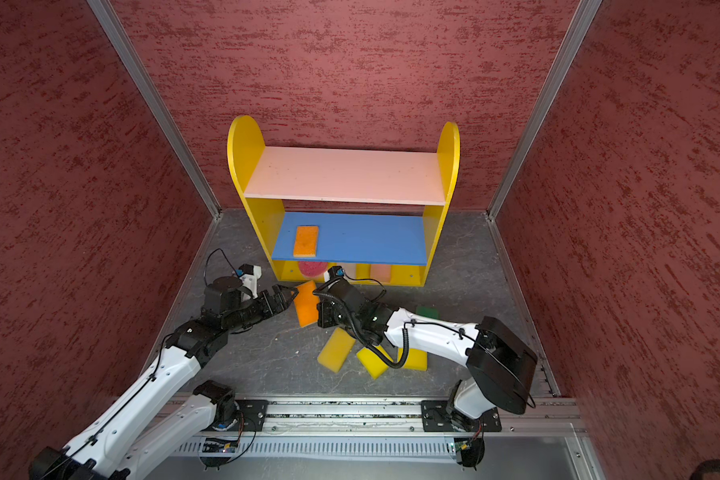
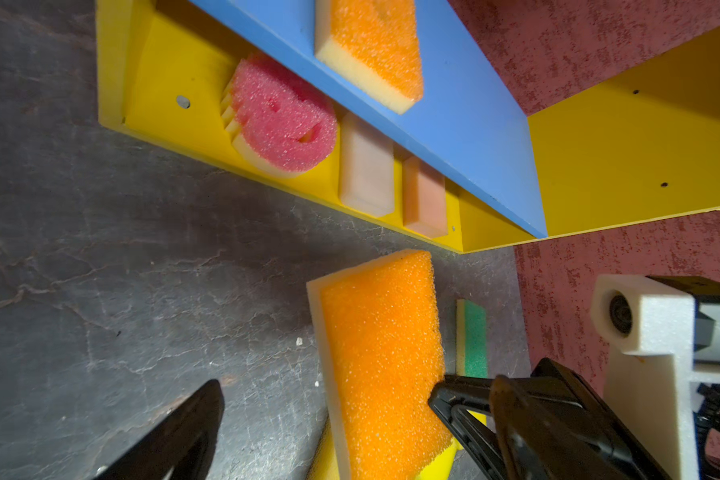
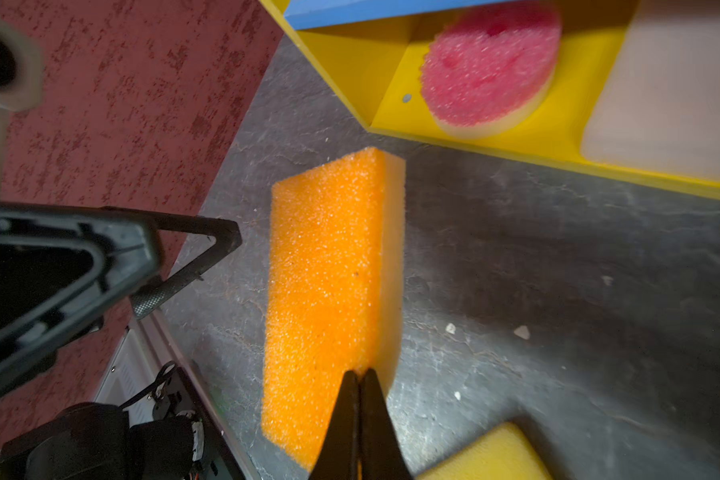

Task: Place and organize the cleaning sponges onto the shelf
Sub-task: 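Carry the second orange sponge to the blue board beside the first with the right gripper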

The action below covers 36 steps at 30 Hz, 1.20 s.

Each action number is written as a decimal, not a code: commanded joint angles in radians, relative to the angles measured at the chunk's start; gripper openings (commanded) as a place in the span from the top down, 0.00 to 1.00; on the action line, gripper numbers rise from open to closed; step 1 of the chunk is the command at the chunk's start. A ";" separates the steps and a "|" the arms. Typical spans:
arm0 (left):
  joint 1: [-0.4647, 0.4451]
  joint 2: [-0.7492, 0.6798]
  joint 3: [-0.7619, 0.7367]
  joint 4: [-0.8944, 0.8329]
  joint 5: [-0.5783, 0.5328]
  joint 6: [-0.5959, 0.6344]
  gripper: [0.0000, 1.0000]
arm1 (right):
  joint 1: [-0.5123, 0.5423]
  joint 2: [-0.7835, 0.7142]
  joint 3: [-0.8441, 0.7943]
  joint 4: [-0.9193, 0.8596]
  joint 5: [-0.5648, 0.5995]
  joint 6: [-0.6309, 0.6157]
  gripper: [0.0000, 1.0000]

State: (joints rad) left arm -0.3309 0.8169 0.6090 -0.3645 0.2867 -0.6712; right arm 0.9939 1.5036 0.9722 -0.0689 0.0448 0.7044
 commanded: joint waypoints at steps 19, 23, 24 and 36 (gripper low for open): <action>0.008 0.135 0.063 0.197 0.014 -0.010 0.00 | -0.330 0.020 0.321 -0.294 0.067 -0.017 1.00; 0.008 0.140 0.064 0.203 0.005 -0.009 0.00 | -0.359 0.087 0.364 -0.271 0.017 -0.022 1.00; 0.007 0.141 0.065 0.202 -0.001 -0.009 0.00 | -0.368 0.101 0.372 -0.265 0.008 -0.024 1.00; 0.010 0.148 0.067 0.179 -0.025 0.002 0.00 | -0.420 0.208 0.413 -0.197 -0.054 0.002 1.00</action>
State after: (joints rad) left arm -0.3279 0.9623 0.6750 -0.1936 0.2783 -0.6796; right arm 0.5865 1.6943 1.3552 -0.3004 0.0166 0.6899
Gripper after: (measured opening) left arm 0.998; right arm 0.050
